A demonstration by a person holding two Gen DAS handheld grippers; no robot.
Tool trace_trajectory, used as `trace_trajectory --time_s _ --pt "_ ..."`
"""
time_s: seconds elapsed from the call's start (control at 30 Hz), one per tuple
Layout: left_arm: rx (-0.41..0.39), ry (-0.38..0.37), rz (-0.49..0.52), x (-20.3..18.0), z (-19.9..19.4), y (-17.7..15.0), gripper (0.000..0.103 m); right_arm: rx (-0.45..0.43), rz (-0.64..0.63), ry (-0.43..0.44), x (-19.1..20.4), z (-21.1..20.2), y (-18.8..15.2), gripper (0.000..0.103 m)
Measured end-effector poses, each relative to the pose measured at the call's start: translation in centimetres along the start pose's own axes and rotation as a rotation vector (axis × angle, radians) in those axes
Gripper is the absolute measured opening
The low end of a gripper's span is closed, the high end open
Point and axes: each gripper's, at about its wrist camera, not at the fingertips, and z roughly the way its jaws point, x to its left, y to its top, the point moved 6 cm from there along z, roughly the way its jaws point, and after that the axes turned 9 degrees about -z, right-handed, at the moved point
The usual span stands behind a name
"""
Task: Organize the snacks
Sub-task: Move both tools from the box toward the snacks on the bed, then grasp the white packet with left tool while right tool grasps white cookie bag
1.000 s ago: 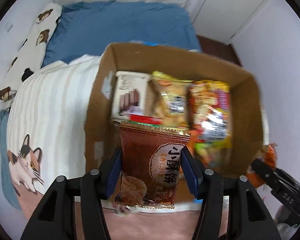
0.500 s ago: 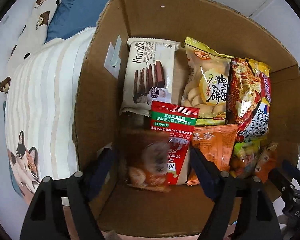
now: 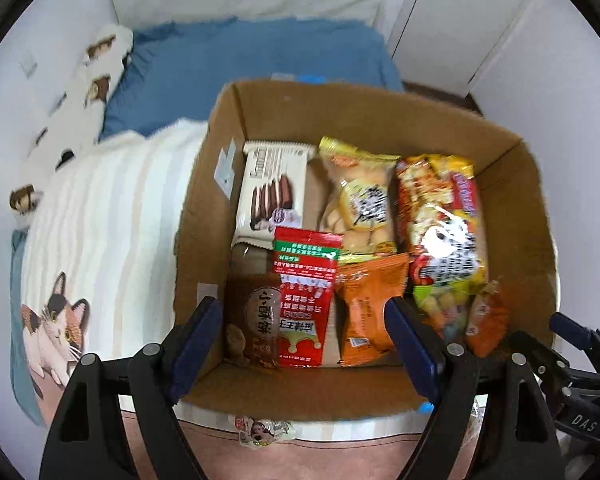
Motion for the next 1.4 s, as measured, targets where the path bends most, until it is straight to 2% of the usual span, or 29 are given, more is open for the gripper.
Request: trace_trajectory --time_s 0.17,0.53,0.9,1.07,1.2,1.4 --pt "-0.112 0.009 0.024 -0.6 -3.8 -0.6 0.083 -0.08 -0.045 -0.022 1.5 -3.2 -1.0 0.095" --pt "-0.258 -0.023 0.022 -0.4 -10.6 -2.6 0.083 -0.216 -0.058 -0.006 3.4 -9.8 -2.8 0.095" --pt "-0.348 -0.035 0.039 0.2 -15.5 -5.5 0.083 -0.321 -0.04 0.035 4.5 -14.8 -5.1 0.095" --pt "-0.306 -0.016 0.011 1.6 -13.9 -7.1 0.083 -0.265 0.046 0.092 2.9 -12.6 -6.9 0.095" --pt "-0.199 0.022 -0.04 4.2 -9.6 -9.5 0.083 -0.138 0.167 0.113 0.0 -7.4 -9.9 0.095" --pt "-0.04 0.091 -0.101 7.9 -2.9 -13.0 0.083 0.043 0.264 0.091 -3.1 1.2 -14.4 0.095"
